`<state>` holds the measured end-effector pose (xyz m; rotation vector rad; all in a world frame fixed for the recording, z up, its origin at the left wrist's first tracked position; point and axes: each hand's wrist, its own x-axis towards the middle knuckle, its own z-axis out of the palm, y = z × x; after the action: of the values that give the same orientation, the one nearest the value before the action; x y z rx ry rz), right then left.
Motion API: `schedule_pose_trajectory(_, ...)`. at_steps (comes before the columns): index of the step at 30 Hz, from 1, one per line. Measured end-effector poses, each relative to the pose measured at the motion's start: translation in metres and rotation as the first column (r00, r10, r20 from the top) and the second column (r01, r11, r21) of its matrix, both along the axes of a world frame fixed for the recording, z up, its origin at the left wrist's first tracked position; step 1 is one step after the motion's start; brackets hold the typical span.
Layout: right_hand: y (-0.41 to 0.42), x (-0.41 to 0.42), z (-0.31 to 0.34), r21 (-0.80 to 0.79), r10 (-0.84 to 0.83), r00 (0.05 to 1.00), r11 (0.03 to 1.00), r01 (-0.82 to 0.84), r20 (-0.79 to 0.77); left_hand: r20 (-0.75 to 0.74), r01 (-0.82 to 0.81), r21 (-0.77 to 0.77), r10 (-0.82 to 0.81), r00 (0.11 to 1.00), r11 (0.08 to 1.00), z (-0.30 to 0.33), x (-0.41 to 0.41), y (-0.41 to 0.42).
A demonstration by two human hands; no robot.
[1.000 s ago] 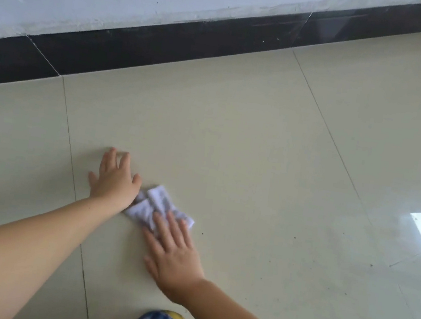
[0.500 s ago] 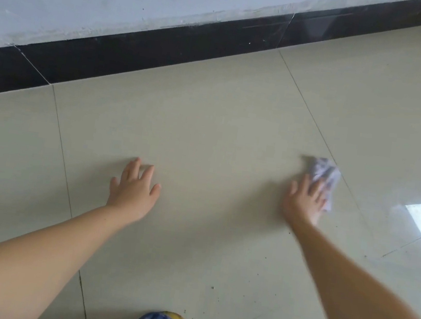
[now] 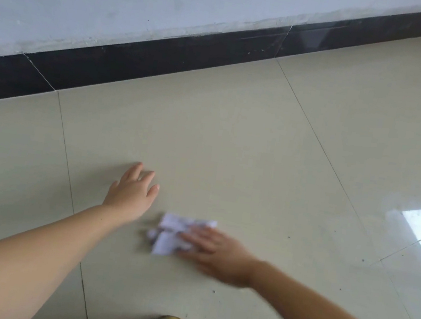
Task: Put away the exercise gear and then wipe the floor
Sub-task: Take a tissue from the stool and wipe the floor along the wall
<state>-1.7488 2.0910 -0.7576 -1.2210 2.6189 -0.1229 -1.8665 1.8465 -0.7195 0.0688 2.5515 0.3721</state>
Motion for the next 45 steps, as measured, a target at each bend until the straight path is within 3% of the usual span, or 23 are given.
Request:
schedule_pose_trajectory(2, 0.079, -0.024, 0.003, -0.041, -0.301, 0.954, 0.953, 0.300, -0.008, -0.018, 0.002, -0.032, -0.003, 1.000, 0.999, 0.001, 0.003, 0.003)
schedule_pose_trajectory(3, 0.110, -0.037, 0.010, -0.058, -0.510, 0.860, 0.859, 0.509, 0.003, -0.028, 0.002, -0.054, -0.004, 1.000, 0.999, 0.000, 0.005, 0.005)
schedule_pose_trajectory(4, 0.131, -0.048, 0.018, -0.068, -0.734, 0.679, 0.676, 0.733, 0.017, -0.037, 0.001, -0.077, -0.004, 0.999, 0.997, 0.000, 0.007, 0.008)
schedule_pose_trajectory(5, 0.145, -0.060, 0.023, -0.055, -0.915, 0.399, 0.396, 0.917, 0.064, -0.040, 0.000, -0.099, -0.004, 0.999, 0.995, 0.000, 0.009, 0.012)
schedule_pose_trajectory(7, 0.145, -0.088, 0.028, 0.027, -0.985, -0.117, -0.114, 0.993, 0.128, -0.038, -0.007, -0.128, 0.002, 0.999, 0.992, -0.001, 0.012, 0.020)
schedule_pose_trajectory(8, 0.129, -0.101, 0.029, 0.073, -0.972, -0.201, -0.194, 0.978, 0.118, -0.037, -0.014, -0.134, 0.009, 0.999, 0.991, -0.001, 0.011, 0.023)
schedule_pose_trajectory(10, 0.074, -0.119, 0.022, 0.066, -0.990, -0.059, -0.050, 0.997, 0.132, -0.066, -0.040, -0.120, 0.032, 0.997, 0.992, -0.001, 0.010, 0.024)
schedule_pose_trajectory(13, -0.037, -0.109, 0.008, -0.091, -0.886, 0.448, 0.439, 0.894, 0.118, -0.187, -0.095, -0.032, 0.087, 0.978, 0.995, 0.000, 0.005, 0.012)
schedule_pose_trajectory(15, -0.107, -0.079, 0.000, -0.156, -0.744, 0.666, 0.653, 0.741, 0.049, -0.209, -0.120, -0.051, 0.107, 0.972, 0.991, 0.002, 0.001, -0.007)
schedule_pose_trajectory(20, -0.176, -0.006, 0.006, -0.035, -0.207, 0.971, 0.976, 0.213, 0.124, -0.205, -0.246, -0.165, 0.211, 0.956, 0.955, 0.008, 0.000, -0.093)
schedule_pose_trajectory(23, -0.105, -0.028, -0.001, -0.010, 0.052, 0.998, 0.999, -0.052, 0.022, -0.193, -0.269, -0.179, 0.234, 0.953, 0.946, 0.009, 0.018, -0.146)
schedule_pose_trajectory(24, -0.076, -0.045, -0.003, -0.035, -0.023, 0.999, 0.999, 0.022, -0.024, -0.181, -0.275, -0.181, 0.243, 0.953, 0.944, 0.009, 0.026, -0.161)
schedule_pose_trajectory(26, -0.025, -0.080, 0.001, -0.104, -0.420, 0.906, 0.905, 0.413, -0.051, -0.166, -0.278, -0.184, 0.249, 0.954, 0.943, 0.007, 0.042, -0.185)
schedule_pose_trajectory(29, -0.016, -0.112, 0.018, -0.074, -0.946, 0.310, 0.304, 0.950, 0.095, -0.152, -0.267, -0.155, 0.244, 0.958, 0.951, 0.005, 0.058, -0.203)
schedule_pose_trajectory(30, -0.036, -0.119, 0.019, -0.051, -0.981, 0.166, 0.162, 0.985, 0.101, -0.152, -0.267, -0.124, 0.248, 0.957, 0.956, 0.005, 0.061, -0.205)
schedule_pose_trajectory(31, -0.066, -0.122, 0.018, -0.030, -0.988, 0.123, 0.121, 0.992, 0.088, -0.158, -0.279, -0.081, 0.264, 0.952, 0.957, 0.005, 0.062, -0.206)
schedule_pose_trajectory(32, -0.103, -0.120, 0.015, -0.024, -0.981, 0.177, 0.175, 0.984, 0.085, -0.166, -0.301, -0.032, 0.292, 0.942, 0.953, 0.006, 0.062, -0.207)
schedule_pose_trajectory(34, -0.185, -0.099, 0.007, -0.059, -0.875, 0.477, 0.473, 0.879, 0.085, -0.176, -0.347, 0.060, 0.352, 0.919, 0.936, 0.006, 0.062, -0.212)
schedule_pose_trajectory(37, -0.291, -0.027, 0.002, -0.090, -0.358, 0.933, 0.932, 0.352, -0.048, -0.173, -0.361, 0.144, 0.382, 0.908, 0.922, 0.004, 0.062, -0.228)
schedule_pose_trajectory(39, -0.311, 0.019, 0.006, -0.008, 0.089, 0.996, 0.996, -0.089, -0.017, -0.155, -0.348, 0.153, 0.370, 0.916, 0.925, 0.002, 0.063, -0.238)
schedule_pose_trajectory(41, -0.290, 0.037, 0.006, 0.072, 0.347, 0.937, 0.934, -0.350, 0.047, -0.136, -0.331, 0.135, 0.348, 0.927, 0.934, 0.000, 0.064, -0.248)
schedule_pose_trajectory(43, -0.251, 0.020, -0.001, 0.039, 0.340, 0.940, 0.940, -0.339, -0.007, -0.139, -0.319, 0.120, 0.334, 0.932, 0.940, -0.002, 0.066, -0.252)
schedule_pose_trajectory(45, -0.205, -0.026, -0.002, -0.012, 0.064, 0.997, 0.998, -0.065, -0.052, -0.167, -0.312, 0.090, 0.324, 0.931, 0.946, -0.004, 0.068, -0.252)
